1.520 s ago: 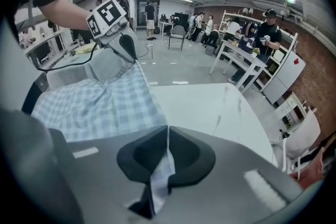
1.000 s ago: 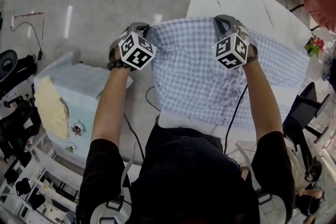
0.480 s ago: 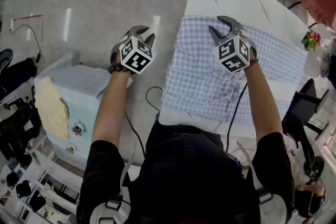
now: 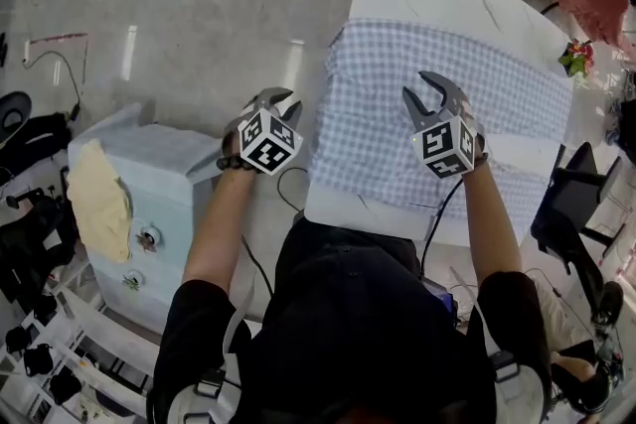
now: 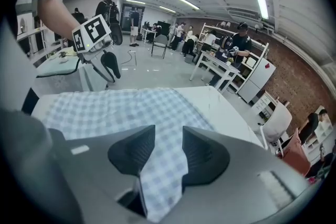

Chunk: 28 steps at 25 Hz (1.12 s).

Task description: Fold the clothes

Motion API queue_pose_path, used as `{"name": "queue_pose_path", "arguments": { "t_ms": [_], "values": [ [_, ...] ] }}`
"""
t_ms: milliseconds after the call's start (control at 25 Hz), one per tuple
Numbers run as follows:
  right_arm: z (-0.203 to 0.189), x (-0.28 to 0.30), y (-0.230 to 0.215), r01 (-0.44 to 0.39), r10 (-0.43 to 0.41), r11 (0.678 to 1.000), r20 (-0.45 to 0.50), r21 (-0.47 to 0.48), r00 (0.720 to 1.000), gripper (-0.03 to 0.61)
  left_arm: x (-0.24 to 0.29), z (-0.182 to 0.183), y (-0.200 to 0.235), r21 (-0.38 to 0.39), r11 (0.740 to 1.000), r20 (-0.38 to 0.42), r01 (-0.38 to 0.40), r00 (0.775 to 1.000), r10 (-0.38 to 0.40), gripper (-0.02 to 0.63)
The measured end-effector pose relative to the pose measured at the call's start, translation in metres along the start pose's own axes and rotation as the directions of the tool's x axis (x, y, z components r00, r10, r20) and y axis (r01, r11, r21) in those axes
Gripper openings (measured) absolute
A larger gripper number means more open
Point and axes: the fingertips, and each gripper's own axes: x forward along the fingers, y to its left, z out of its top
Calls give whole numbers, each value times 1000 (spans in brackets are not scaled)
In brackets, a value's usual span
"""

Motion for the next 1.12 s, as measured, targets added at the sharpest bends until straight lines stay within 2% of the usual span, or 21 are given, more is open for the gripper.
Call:
{"name": "queue_pose_path", "arguments": {
  "t_ms": [280, 360, 520, 760, 960, 1120],
  "values": [
    [-24, -48, 56, -7, 7, 999, 6, 38, 1000, 150, -27, -24, -58, 45, 999, 24, 17, 1000, -18, 75],
    [-31, -60, 77, -26, 26, 999, 3, 35, 1000, 150, -31, -35, -76, 67, 997, 16, 40, 999, -41, 75],
    [-43, -75, 119, -75, 75, 997, -15, 19, 997, 149, -44, -49, -102, 65, 995, 27, 80, 996, -82, 74],
    [-64, -94, 156, -116, 118, 992, -38, 46, 992, 144, -53, -68, -129, 119, 989, 6, 91, 996, -93, 74],
    [-69, -102, 181, -158, 160, 986, -45, 47, 986, 141, -51, -89, -143, 99, 985, 35, 145, 988, -149, 77],
    [-70, -96, 197, -199, 201, 979, -74, 38, 977, 141, -49, -90, -151, 153, 973, 43, 172, 983, -181, 102]
  ]
}}
